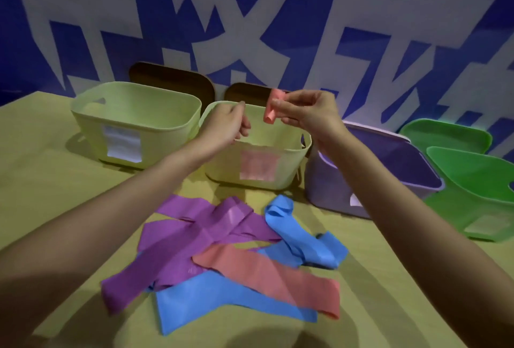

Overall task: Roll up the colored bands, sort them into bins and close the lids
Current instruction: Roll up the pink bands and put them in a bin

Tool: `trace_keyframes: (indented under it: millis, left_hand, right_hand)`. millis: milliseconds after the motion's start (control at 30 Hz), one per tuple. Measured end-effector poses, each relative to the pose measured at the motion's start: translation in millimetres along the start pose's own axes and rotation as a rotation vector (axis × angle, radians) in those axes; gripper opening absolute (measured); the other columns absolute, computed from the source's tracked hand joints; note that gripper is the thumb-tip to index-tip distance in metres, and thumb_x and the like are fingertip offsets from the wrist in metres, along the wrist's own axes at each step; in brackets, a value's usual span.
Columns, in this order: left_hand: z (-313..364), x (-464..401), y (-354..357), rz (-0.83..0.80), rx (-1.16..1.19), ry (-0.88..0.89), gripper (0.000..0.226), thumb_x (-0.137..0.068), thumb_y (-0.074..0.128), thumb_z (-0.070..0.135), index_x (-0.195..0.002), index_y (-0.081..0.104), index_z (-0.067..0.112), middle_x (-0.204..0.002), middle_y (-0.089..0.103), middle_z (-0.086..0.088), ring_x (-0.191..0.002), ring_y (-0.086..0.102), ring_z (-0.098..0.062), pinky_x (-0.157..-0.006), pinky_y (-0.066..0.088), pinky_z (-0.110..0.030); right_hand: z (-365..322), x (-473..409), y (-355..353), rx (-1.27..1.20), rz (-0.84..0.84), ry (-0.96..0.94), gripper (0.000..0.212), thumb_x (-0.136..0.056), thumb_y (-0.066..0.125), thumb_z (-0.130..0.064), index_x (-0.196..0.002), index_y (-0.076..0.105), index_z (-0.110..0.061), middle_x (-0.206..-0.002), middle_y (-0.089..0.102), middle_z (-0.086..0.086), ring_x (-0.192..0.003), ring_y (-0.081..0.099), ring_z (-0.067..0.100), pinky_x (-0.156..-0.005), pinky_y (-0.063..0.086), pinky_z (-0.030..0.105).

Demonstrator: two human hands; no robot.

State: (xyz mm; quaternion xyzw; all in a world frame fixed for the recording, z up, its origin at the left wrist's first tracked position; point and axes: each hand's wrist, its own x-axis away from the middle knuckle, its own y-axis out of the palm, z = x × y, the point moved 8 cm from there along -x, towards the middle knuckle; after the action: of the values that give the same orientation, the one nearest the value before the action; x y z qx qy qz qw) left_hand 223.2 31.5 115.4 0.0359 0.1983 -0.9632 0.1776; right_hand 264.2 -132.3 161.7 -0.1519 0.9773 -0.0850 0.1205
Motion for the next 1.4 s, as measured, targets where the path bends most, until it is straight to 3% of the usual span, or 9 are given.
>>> trace_keyframes:
  millis: [133,267,400,633,800,1033,1167,1300,1400]
  left_hand:
    - [-13,-19,-22,0.121,-0.38,0.223,0.02,-0.096,0.048,0.02,-0.087,0.064,0.011,-0.081,0.065,-0.001,-0.076,0.06,-0.017,-0.07,0.05,-0.035]
    - [-24,-39,-14,0.061,-0.546,0.344,0.013,-0.094,0.052,0.018,-0.092,0.063,0.011,-0.09,0.065,-0.003,-0.083,0.061,-0.02,-0.071,0.049,-0.036]
    - [-34,-47,-4,0.012,-0.629,0.386,0.011,-0.093,0.053,0.022,-0.093,0.062,0.015,-0.091,0.064,0.0,-0.085,0.059,-0.017,-0.072,0.049,-0.035]
    - [-34,-45,-6,0.028,-0.62,0.373,0.014,-0.092,0.051,0.022,-0.089,0.062,0.014,-0.087,0.065,0.0,-0.086,0.057,-0.017,-0.072,0.048,-0.037]
    - [-35,-44,-7,0.038,-0.599,0.383,0.015,-0.092,0.051,0.021,-0.09,0.063,0.013,-0.088,0.065,-0.002,-0.087,0.057,-0.018,-0.074,0.048,-0.037]
    - [-39,-48,-7,0.075,-0.615,0.369,0.016,-0.091,0.05,0.022,-0.087,0.064,0.015,-0.088,0.066,-0.002,-0.087,0.058,-0.02,-0.073,0.048,-0.037]
    - [-39,-48,-9,0.071,-0.621,0.356,0.018,-0.091,0.048,0.023,-0.086,0.063,0.015,-0.087,0.065,-0.001,-0.084,0.057,-0.019,-0.07,0.045,-0.034]
    - [-41,-51,-7,0.06,-0.625,0.343,0.018,-0.09,0.048,0.023,-0.085,0.063,0.015,-0.086,0.066,-0.002,-0.086,0.057,-0.021,-0.072,0.047,-0.037]
    - [-42,-51,-5,0.068,-0.627,0.354,0.019,-0.09,0.048,0.023,-0.085,0.064,0.014,-0.087,0.067,-0.002,-0.087,0.057,-0.021,-0.073,0.048,-0.038]
  right_hand:
    - [33,-42,20,0.251,-0.078,0.095,0.024,-0.077,0.078,-0.016,-0.09,0.068,0.001,-0.085,0.072,0.015,-0.076,0.07,0.02,-0.073,0.06,0.032]
    - [68,-82,36,0.509,-0.126,0.103,0.032,-0.081,0.077,-0.016,-0.095,0.05,-0.01,-0.062,0.065,-0.002,-0.047,0.062,0.002,-0.044,0.047,0.016]
    - [94,-111,52,0.818,-0.28,0.074,0.022,-0.081,0.077,-0.016,-0.088,0.062,-0.003,-0.082,0.071,0.01,-0.07,0.068,0.017,-0.063,0.053,0.03]
    - [137,-129,57,1.038,-0.395,0.177,0.023,-0.077,0.079,-0.014,-0.064,0.06,-0.012,-0.071,0.067,0.008,-0.057,0.059,0.013,-0.071,0.054,0.034]
    - [158,-127,71,1.141,-0.459,0.185,0.027,-0.073,0.083,-0.02,-0.088,0.069,-0.003,-0.075,0.064,0.006,-0.072,0.064,0.02,-0.06,0.049,0.029]
    - [163,-117,74,1.214,-0.47,0.266,0.028,-0.074,0.08,-0.017,-0.091,0.069,0.002,-0.071,0.062,0.006,-0.068,0.064,0.021,-0.056,0.049,0.027]
    - [158,-113,78,1.265,-0.478,0.253,0.029,-0.079,0.075,-0.015,-0.101,0.065,0.001,-0.084,0.061,0.007,-0.068,0.06,0.019,-0.06,0.049,0.028]
    - [161,-112,73,1.322,-0.474,0.236,0.034,-0.081,0.073,-0.018,-0.108,0.062,-0.001,-0.097,0.061,0.01,-0.093,0.063,0.026,-0.074,0.049,0.032]
    - [164,-113,69,1.328,-0.487,0.262,0.034,-0.078,0.077,-0.019,-0.101,0.062,-0.001,-0.089,0.057,0.007,-0.082,0.058,0.022,-0.067,0.047,0.03]
